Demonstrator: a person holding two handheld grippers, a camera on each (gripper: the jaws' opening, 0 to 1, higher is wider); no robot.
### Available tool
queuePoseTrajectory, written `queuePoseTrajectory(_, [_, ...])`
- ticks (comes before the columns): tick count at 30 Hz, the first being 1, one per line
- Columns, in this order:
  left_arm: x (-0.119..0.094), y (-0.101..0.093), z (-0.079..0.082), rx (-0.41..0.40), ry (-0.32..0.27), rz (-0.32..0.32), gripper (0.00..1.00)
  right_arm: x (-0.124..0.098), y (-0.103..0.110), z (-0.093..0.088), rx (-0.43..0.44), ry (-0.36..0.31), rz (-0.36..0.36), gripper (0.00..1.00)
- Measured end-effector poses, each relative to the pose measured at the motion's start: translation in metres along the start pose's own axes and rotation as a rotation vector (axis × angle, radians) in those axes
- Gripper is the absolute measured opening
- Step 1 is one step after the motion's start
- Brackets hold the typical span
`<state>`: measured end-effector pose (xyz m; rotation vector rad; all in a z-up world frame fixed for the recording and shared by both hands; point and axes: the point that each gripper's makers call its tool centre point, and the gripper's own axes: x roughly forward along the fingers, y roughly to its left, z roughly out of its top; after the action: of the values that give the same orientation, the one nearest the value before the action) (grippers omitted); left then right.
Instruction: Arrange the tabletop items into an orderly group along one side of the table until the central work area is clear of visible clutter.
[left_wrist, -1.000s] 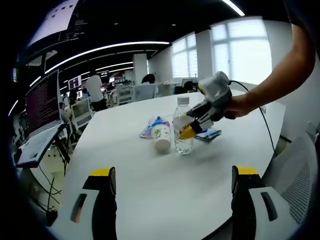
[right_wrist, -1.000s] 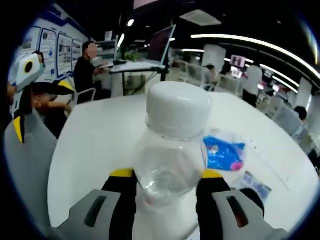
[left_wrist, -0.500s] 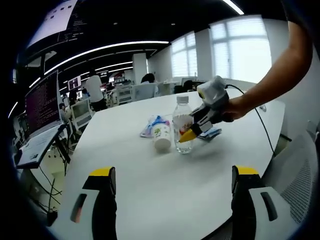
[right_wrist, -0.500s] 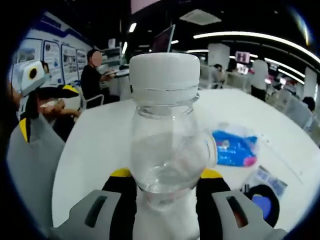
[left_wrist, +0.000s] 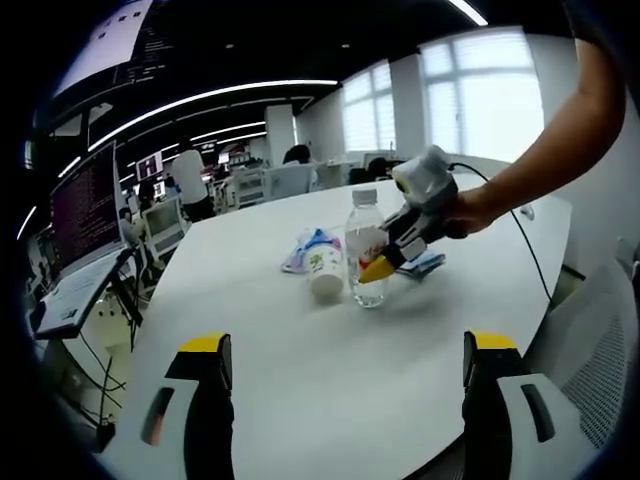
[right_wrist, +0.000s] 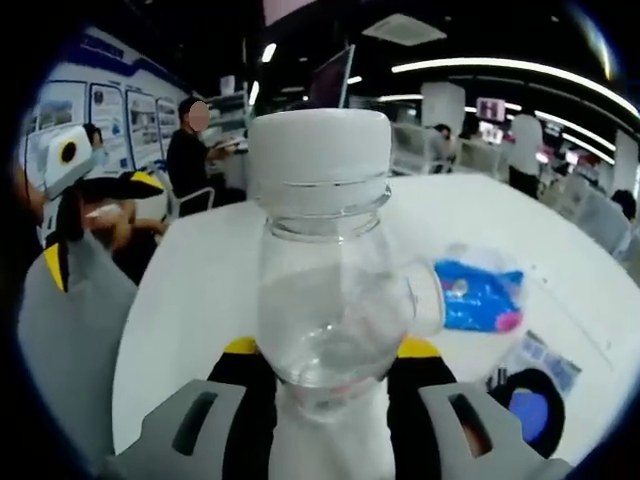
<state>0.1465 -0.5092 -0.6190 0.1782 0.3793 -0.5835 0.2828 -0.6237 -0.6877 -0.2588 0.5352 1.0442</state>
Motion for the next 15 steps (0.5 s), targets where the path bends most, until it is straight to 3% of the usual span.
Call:
queuePoseTrajectory(7, [-0.001,0.001,0.000,-0.002,0.000,0.003,0.97,0.000,0.009,0.005,0.028,0.002,0.002,0.38])
queuePoseTrajectory(15, [-0.002,0.000,0.004,0.009,-0.022,0.003,0.98,-0.005,0.016,0.035,-0.029,-0.053,0.000,0.38])
